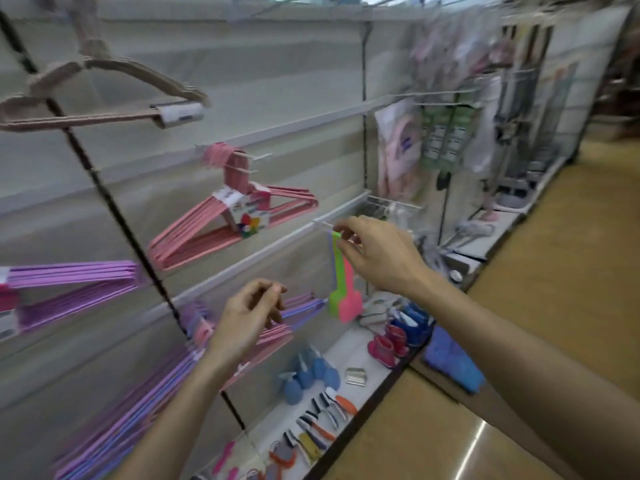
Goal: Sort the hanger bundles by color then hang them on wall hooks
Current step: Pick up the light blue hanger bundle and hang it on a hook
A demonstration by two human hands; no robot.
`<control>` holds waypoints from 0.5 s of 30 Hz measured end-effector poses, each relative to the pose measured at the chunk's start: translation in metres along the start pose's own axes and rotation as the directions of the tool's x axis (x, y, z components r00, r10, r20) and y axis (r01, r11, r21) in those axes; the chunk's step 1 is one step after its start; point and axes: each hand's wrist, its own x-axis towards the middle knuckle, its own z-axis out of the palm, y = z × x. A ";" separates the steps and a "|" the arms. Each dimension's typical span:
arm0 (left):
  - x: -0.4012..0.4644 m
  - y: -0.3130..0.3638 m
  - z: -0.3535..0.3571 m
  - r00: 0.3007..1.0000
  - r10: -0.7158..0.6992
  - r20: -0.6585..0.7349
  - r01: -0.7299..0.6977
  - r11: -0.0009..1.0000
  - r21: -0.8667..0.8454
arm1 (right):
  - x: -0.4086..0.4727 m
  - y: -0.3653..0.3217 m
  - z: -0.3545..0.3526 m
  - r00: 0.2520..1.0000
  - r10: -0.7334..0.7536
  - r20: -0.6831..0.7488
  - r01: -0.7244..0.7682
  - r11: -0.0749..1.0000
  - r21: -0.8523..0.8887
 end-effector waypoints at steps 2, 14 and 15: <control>0.006 0.005 0.037 0.997 0.024 0.077 -0.026 0.999 0.029 | -0.013 0.035 -0.018 0.997 0.072 -0.029 -0.073 0.997 -0.017; 0.049 0.033 0.209 0.898 0.171 0.406 -0.220 0.972 0.078 | -0.079 0.182 -0.105 0.917 0.354 -0.182 -0.372 0.925 -0.075; 0.054 0.033 0.221 0.886 0.182 0.426 -0.235 0.969 0.075 | -0.082 0.190 -0.109 0.908 0.376 -0.184 -0.396 0.915 -0.081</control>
